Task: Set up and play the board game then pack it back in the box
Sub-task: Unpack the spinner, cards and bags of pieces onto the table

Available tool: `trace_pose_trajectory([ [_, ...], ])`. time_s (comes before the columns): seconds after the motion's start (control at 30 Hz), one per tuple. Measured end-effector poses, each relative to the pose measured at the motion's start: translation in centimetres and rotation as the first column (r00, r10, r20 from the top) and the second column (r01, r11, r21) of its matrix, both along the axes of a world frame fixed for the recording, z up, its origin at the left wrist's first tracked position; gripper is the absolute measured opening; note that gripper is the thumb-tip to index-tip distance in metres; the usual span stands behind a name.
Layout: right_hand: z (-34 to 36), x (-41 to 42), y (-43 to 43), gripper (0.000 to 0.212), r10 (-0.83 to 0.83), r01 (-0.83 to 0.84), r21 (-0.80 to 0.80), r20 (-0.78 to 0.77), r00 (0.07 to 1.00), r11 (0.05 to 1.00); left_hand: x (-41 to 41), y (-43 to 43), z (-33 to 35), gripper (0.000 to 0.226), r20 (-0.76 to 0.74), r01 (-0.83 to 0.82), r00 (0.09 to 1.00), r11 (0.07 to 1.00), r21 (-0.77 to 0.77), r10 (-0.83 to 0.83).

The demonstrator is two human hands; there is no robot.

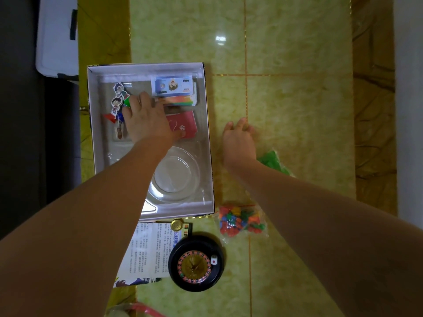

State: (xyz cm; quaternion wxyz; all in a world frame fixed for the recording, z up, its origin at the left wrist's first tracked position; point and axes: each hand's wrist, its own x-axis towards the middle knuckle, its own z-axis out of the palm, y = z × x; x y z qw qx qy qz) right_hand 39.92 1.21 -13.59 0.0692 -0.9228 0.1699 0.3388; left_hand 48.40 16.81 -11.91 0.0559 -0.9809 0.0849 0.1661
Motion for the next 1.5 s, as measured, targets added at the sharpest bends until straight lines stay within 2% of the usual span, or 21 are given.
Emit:
trace_pose_trajectory([
  [0.17,0.2,-0.1,0.0,0.070,0.017,-0.017,-0.010,0.000,1.000,1.000,-1.5,0.0,-0.1,0.077,0.128,-0.012,0.992,0.999,-0.045,0.017],
  [0.33,0.2,0.0,0.0,0.067,0.005,-0.005,-0.013,-0.001,1.000,1.000,-1.1,-0.1,0.3,0.081,0.058,-0.054,0.997,0.998,-0.031,0.055],
  [0.63,0.0,0.2,0.2,0.066,0.007,-0.007,-0.042,0.003,1.000,0.999,-1.1,0.1,0.0,0.102,-0.013,-0.047,0.999,0.999,0.008,0.047],
  [0.87,-0.3,0.0,0.1,0.075,0.035,-0.035,-0.039,-0.005,0.999,0.999,-1.5,0.2,-0.5,0.076,-0.015,0.049,0.999,0.998,-0.046,-0.050],
  [1.0,-0.4,0.1,0.0,0.076,0.040,-0.040,-0.041,-0.007,0.999,0.998,-1.8,0.3,-0.8,0.069,-0.027,0.002,1.000,0.995,-0.097,-0.005],
  [1.13,-0.7,0.0,0.1,0.079,0.035,-0.035,-0.038,-0.004,0.999,0.999,-2.1,0.4,-0.2,0.050,-0.017,0.084,0.996,0.995,-0.051,-0.085],
  [1.33,-1.0,0.0,0.0,0.079,0.019,-0.020,-0.029,-0.008,1.000,0.999,-3.1,-0.8,0.0,0.038,0.040,0.110,0.993,0.992,0.064,-0.113],
  [1.43,-1.0,0.0,-0.1,0.078,0.020,-0.020,-0.030,0.000,1.000,0.999,-2.9,-0.4,-0.3,0.052,0.018,0.022,1.000,1.000,0.019,-0.023],
  [1.5,-1.0,0.1,-0.1,0.078,0.015,-0.015,-0.030,0.001,1.000,0.999,-2.8,0.5,-0.1,0.063,0.006,0.033,0.999,0.999,-0.036,-0.033],
])
